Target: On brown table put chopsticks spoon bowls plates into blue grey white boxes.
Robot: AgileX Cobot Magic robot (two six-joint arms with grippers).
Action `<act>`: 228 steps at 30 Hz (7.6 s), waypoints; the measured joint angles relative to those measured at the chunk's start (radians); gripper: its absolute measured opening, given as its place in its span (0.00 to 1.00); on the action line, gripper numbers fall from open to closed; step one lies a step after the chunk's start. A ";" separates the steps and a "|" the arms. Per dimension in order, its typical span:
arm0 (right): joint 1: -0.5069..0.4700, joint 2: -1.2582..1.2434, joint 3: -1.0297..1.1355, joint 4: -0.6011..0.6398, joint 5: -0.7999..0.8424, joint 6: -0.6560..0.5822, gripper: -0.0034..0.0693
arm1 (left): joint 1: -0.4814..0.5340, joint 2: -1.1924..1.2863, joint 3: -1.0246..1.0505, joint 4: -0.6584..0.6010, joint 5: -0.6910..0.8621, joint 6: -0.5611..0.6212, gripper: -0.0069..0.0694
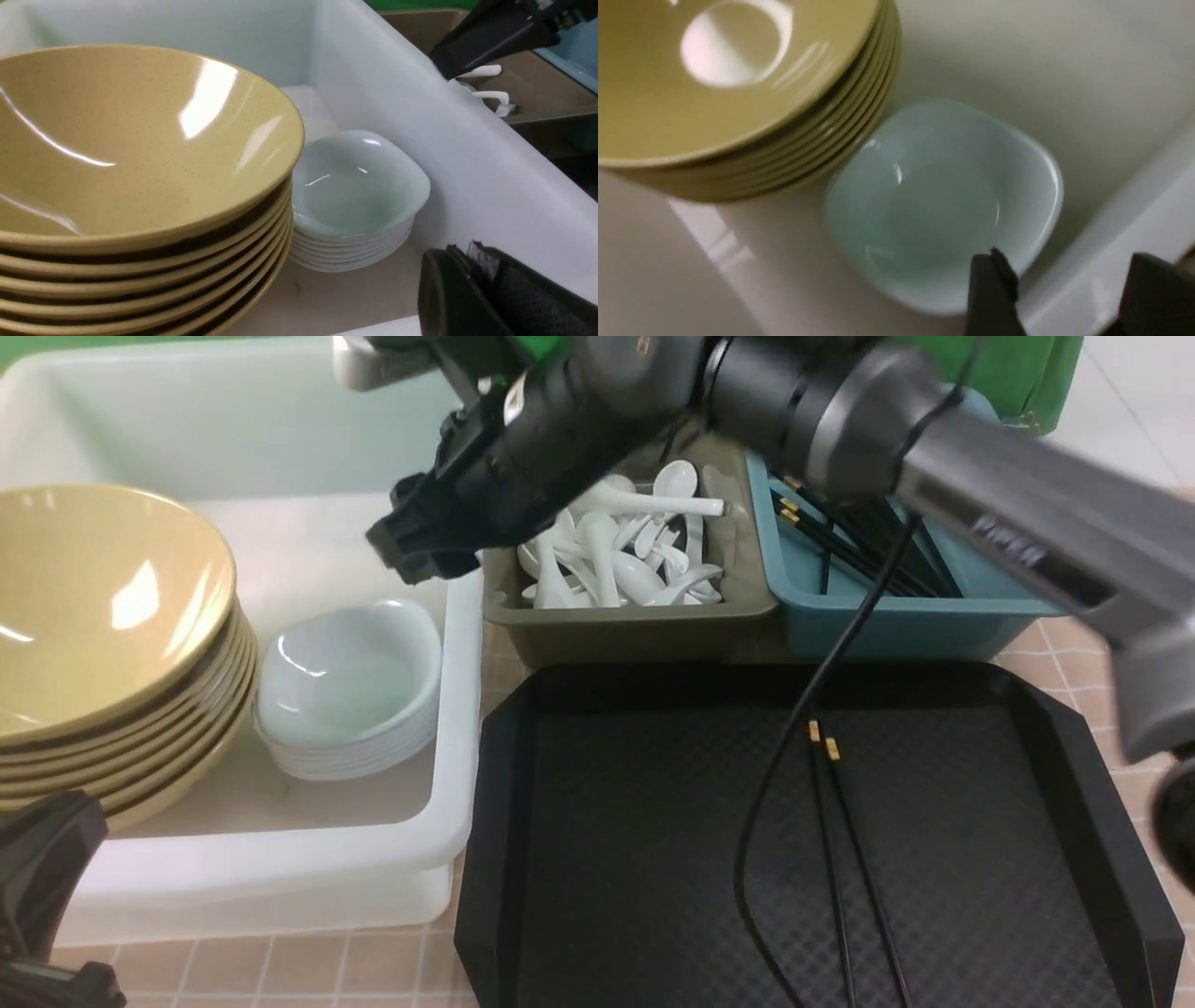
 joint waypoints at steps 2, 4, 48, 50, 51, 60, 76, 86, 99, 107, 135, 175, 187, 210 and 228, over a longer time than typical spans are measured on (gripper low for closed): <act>0.004 -0.079 -0.009 -0.155 0.162 0.003 0.64 | 0.000 0.000 0.000 -0.009 0.017 0.000 0.09; 0.004 -0.149 0.051 -0.311 0.199 0.048 0.63 | 0.000 0.000 0.000 -0.020 0.023 0.000 0.09; -0.152 -0.768 1.144 -0.414 -0.717 0.270 0.11 | 0.000 0.000 0.000 -0.034 -0.004 0.000 0.09; -0.244 -0.757 1.140 -0.457 -0.943 0.273 0.11 | 0.000 0.000 0.000 -0.034 -0.004 0.000 0.09; -0.281 -0.733 1.131 -0.464 -1.025 0.281 0.11 | 0.000 0.000 0.000 -0.034 -0.004 0.000 0.09; -0.453 -0.466 0.971 -0.476 -0.973 0.409 0.39 | 0.000 0.000 0.000 -0.034 0.001 0.000 0.09; -0.238 -0.438 1.123 -0.367 -0.296 0.279 0.52 | 0.000 0.000 0.012 -0.034 0.000 0.000 0.09; -0.240 -0.346 1.174 -0.341 -0.415 0.330 0.20 | 0.000 0.000 0.015 -0.034 -0.004 0.000 0.09; -0.201 -0.573 1.175 -0.104 -0.529 0.078 0.14 | 0.000 0.000 0.015 -0.034 -0.005 0.001 0.09; -0.294 -0.763 1.175 -0.094 -1.365 -0.032 0.14 | 0.000 0.000 0.015 -0.034 -0.023 0.000 0.09; -0.298 -1.430 1.432 -0.085 -0.920 -0.299 0.10 | 0.000 0.000 0.018 -0.034 -0.033 0.000 0.09; -0.759 -2.166 2.257 -0.250 -0.771 0.067 0.11 | 0.000 -0.001 0.018 -0.034 -0.033 0.000 0.09; -0.759 -2.166 2.253 -0.261 -0.693 0.141 0.11 | 0.000 -0.001 0.018 -0.034 -0.033 0.000 0.09; -0.759 -2.166 2.253 -0.263 -0.691 0.142 0.11 | 0.174 -0.272 0.220 0.052 -0.044 -0.064 0.09; -0.759 -2.167 2.253 -0.263 -0.691 0.142 0.12 | 0.181 -0.285 0.350 -0.027 -0.080 0.022 0.09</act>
